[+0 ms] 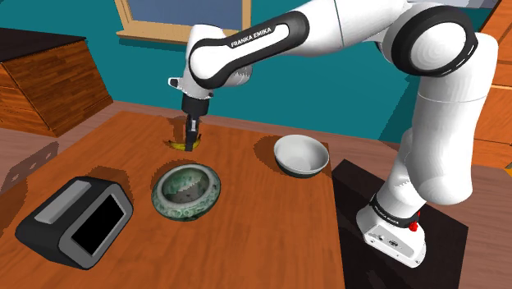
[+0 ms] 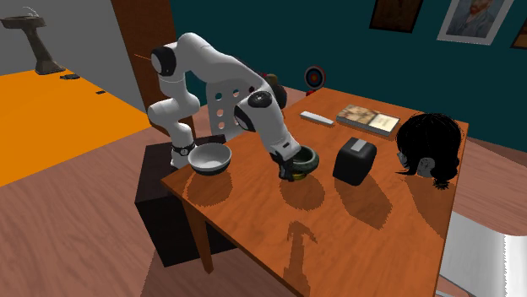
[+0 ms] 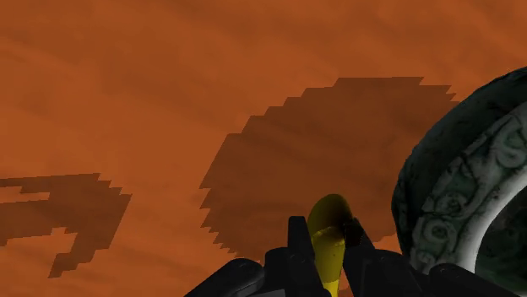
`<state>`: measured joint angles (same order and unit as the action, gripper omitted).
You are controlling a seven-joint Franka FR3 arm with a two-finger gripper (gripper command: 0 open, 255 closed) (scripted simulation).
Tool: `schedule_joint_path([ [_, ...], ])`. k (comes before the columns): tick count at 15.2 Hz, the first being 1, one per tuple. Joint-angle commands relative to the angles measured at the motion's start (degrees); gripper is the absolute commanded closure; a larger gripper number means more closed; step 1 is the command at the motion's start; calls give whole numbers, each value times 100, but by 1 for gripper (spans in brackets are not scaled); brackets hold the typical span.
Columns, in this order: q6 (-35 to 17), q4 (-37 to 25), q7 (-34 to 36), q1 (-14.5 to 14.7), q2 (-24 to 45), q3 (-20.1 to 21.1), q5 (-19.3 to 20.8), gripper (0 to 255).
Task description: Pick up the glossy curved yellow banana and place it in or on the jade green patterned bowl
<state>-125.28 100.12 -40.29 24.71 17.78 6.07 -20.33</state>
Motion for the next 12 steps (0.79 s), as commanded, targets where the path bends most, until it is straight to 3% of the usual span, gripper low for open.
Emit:
schedule_joint_path([
  [1,128,-86,60,7,-49,-3,26,255],
  [12,854,-638,310,-5,-254,-29,139,255],
])
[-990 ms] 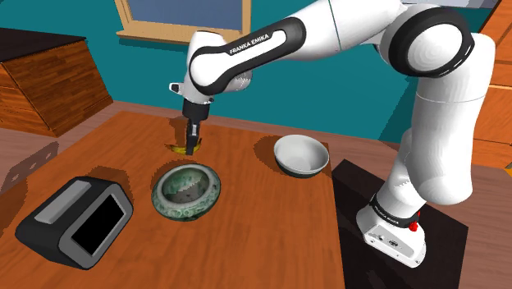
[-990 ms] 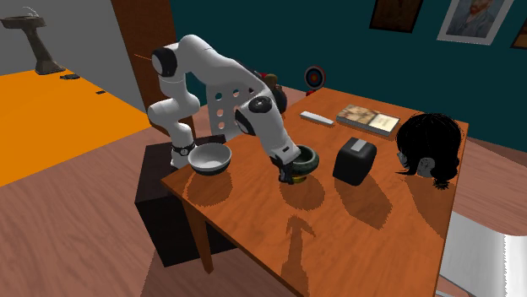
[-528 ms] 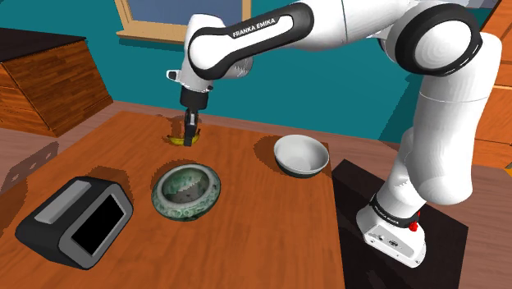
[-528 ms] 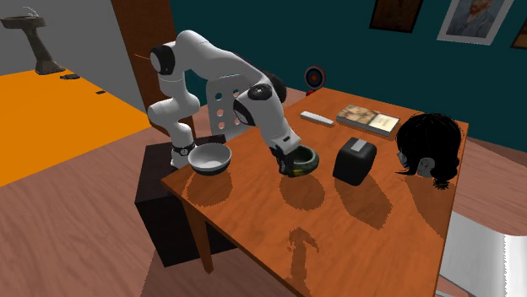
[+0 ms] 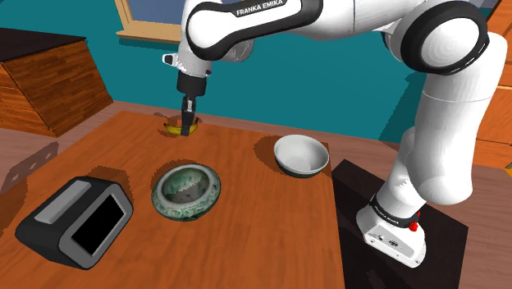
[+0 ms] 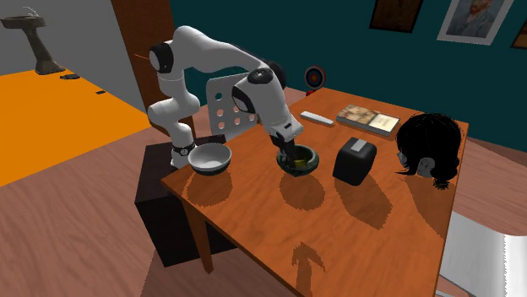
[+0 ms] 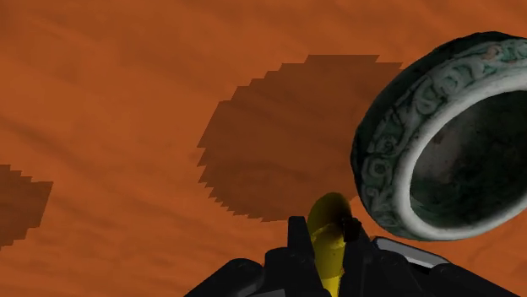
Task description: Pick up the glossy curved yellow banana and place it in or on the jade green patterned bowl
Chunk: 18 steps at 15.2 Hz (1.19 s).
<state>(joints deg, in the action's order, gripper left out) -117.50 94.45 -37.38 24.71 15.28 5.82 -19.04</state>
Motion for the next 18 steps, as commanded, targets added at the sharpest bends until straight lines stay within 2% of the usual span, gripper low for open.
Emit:
schedule_joint_path([
  [1,144,-131,42,-6,-15,-6,20,255],
  [3,225,-203,69,-7,-29,-8,31,255],
  [14,-734,1420,1190,769,-1077,527,76,255],
  [18,-1013,1625,1105,777,-994,539,34,255],
])
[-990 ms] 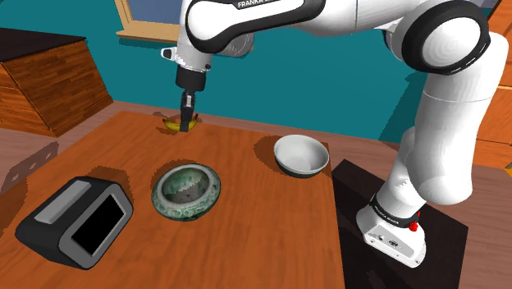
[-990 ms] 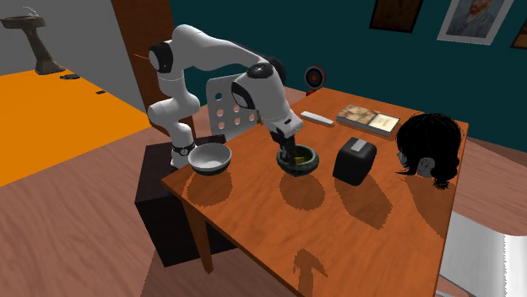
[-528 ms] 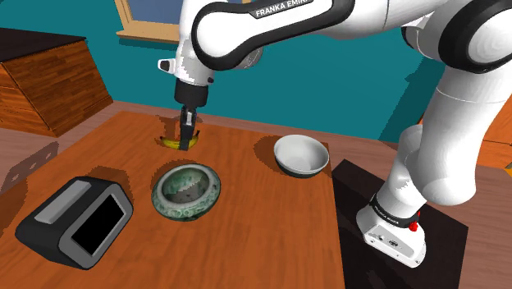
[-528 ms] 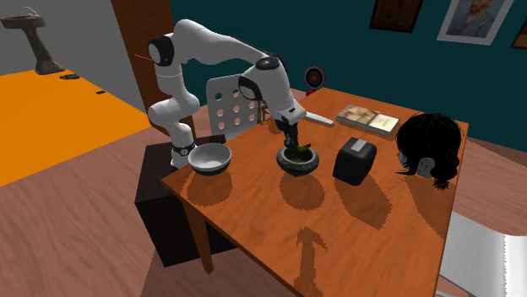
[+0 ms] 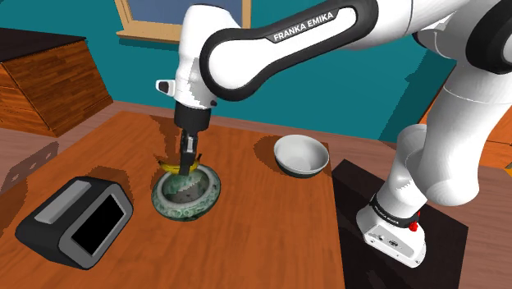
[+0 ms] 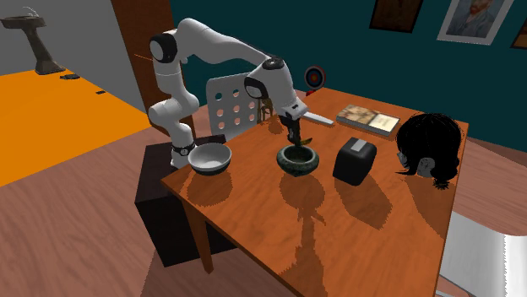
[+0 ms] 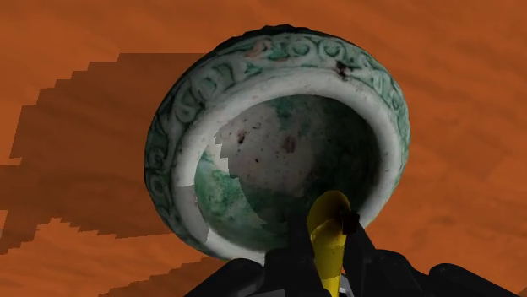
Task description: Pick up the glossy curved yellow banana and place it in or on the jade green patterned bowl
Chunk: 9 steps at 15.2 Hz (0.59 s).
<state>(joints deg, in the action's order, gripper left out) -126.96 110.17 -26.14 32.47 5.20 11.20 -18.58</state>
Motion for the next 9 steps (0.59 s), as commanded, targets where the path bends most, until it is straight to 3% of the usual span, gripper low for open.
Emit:
schedule_joint_path([
  [1,-136,101,-41,3,37,4,-23,255],
  [9,-590,386,-187,18,220,23,-99,255],
])
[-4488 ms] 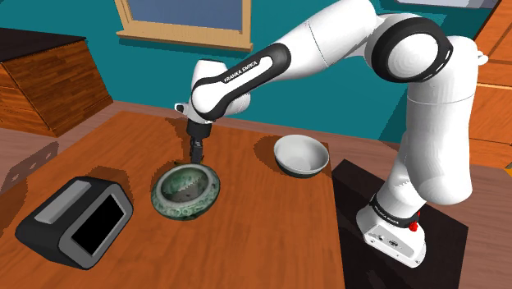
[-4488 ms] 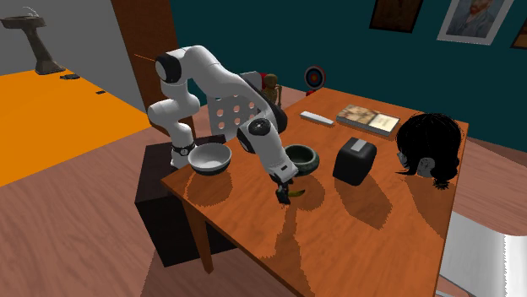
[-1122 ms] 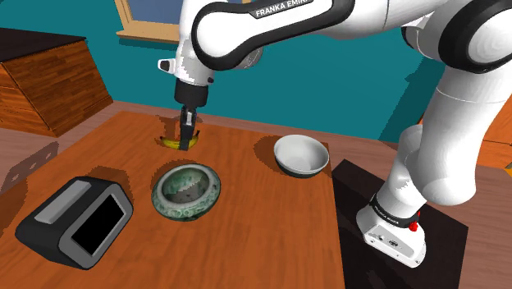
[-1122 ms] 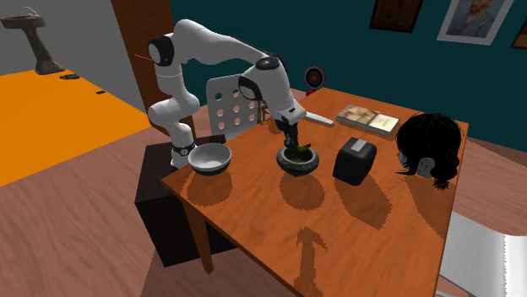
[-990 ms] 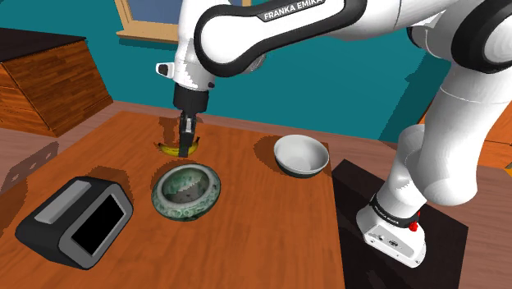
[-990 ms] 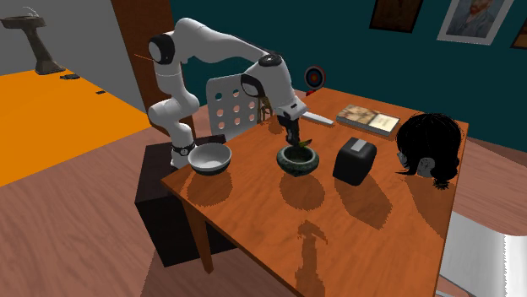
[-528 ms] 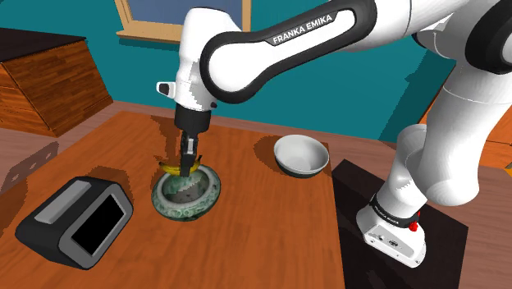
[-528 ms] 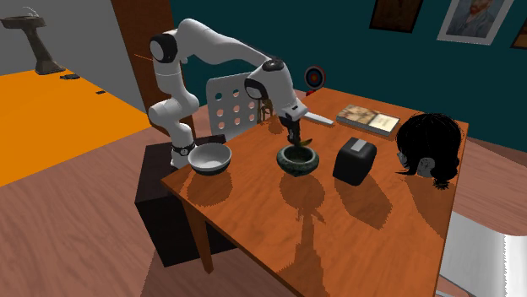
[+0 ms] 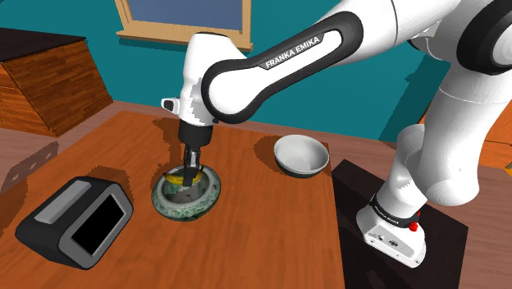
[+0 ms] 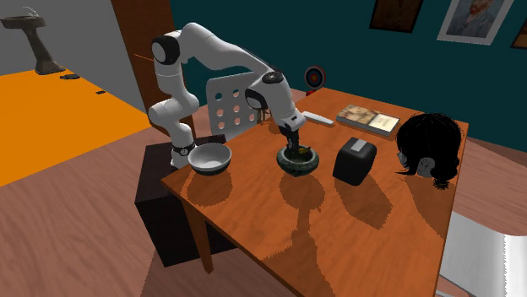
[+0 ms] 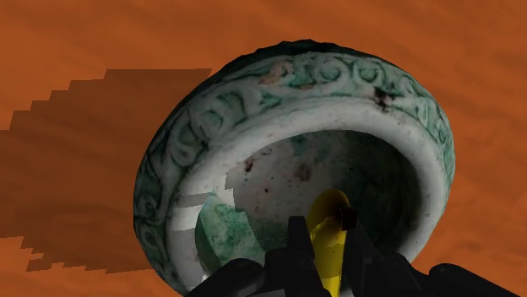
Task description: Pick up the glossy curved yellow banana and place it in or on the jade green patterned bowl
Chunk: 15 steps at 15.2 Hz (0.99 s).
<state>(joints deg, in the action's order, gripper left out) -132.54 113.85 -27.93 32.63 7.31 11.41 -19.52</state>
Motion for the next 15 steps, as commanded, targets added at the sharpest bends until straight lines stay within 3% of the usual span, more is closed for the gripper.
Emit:
schedule_joint_path([
  [1,-31,18,-8,2,10,2,-5,255],
  [6,-31,18,-8,2,10,2,-5,255],
  [7,-31,18,-8,2,10,2,-5,0],
  [12,-31,18,-8,2,10,2,-5,0],
  [15,464,-114,-5,-87,-330,-62,5,0],
])
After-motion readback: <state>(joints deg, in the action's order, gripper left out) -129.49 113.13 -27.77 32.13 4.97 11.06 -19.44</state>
